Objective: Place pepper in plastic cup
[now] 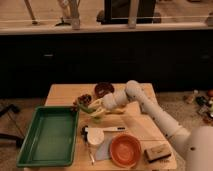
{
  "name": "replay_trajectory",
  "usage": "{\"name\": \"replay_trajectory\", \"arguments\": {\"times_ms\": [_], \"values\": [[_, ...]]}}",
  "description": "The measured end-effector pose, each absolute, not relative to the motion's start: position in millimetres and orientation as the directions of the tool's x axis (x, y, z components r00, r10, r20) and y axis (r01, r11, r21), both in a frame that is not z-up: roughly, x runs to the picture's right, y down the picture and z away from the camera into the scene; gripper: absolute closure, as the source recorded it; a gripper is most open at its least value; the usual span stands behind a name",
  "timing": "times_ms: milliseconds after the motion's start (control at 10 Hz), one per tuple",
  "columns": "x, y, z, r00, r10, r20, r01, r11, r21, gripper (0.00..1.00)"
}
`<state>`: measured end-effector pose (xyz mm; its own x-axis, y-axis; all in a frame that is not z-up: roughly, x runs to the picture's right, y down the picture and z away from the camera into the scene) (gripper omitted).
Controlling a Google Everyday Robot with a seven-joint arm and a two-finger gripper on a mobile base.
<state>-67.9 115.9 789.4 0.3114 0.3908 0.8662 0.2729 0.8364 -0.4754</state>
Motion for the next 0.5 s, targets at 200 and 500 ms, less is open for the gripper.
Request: {"name": "replay_trajectory", "arguments": {"times_ms": [200,500], "values": [[-66.7,115.1,795.2,0.298,0.395,0.869,0.261,0.842,-0.472,0.98],[-61.0,115.9,803.9,0.292,0.404,0.867,0.246,0.844,-0.476,0.98]]}}
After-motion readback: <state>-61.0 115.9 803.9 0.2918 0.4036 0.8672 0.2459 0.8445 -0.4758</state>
